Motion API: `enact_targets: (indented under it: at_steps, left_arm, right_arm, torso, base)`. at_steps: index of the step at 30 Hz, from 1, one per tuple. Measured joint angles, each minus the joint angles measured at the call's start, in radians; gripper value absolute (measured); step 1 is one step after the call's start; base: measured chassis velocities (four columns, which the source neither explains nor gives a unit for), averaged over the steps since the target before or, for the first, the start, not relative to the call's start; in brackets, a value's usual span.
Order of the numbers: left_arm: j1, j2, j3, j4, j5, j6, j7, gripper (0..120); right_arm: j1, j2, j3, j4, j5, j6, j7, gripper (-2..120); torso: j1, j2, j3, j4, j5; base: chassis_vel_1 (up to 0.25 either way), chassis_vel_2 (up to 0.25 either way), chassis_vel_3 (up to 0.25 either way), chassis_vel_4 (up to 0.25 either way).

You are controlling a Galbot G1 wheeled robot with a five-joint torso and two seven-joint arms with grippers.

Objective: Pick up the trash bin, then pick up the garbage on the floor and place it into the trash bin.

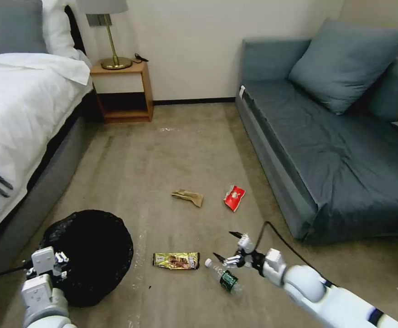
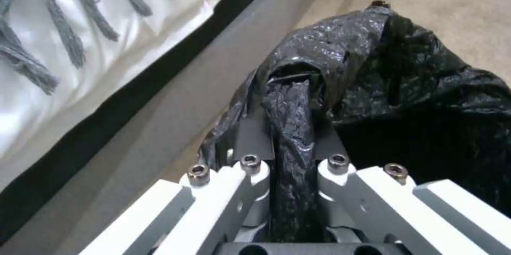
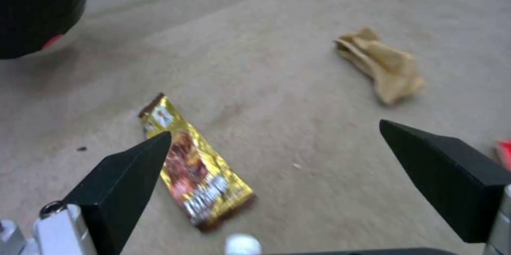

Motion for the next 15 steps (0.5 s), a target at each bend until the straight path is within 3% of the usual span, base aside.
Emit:
enact_targets:
  at_steps: [7, 15]
  left_arm:
    - [0.0, -0.033, 0.008, -0.024, 0.032, -0.001, 0.0, 7]
    - [0.014, -0.045, 0.009, -0.028, 0.047, -0.011, 0.0, 7]
  right_arm:
    - [0.173, 0.13, -0.149, -0.182, 0.003, -0.001, -0.016, 100]
    - [0.248, 0.215, -0.245, -0.319, 0.009, 0.012, -0.041, 100]
  torso:
    - [0.0, 0.0, 0.0, 0.0001, -0.0003]
    - [0.0, 0.0, 0.0, 0.0001, -0.0003]
  base:
    - [0.0, 0.0, 0.0, 0.0]
    - [0.0, 0.0, 0.0, 0.0]
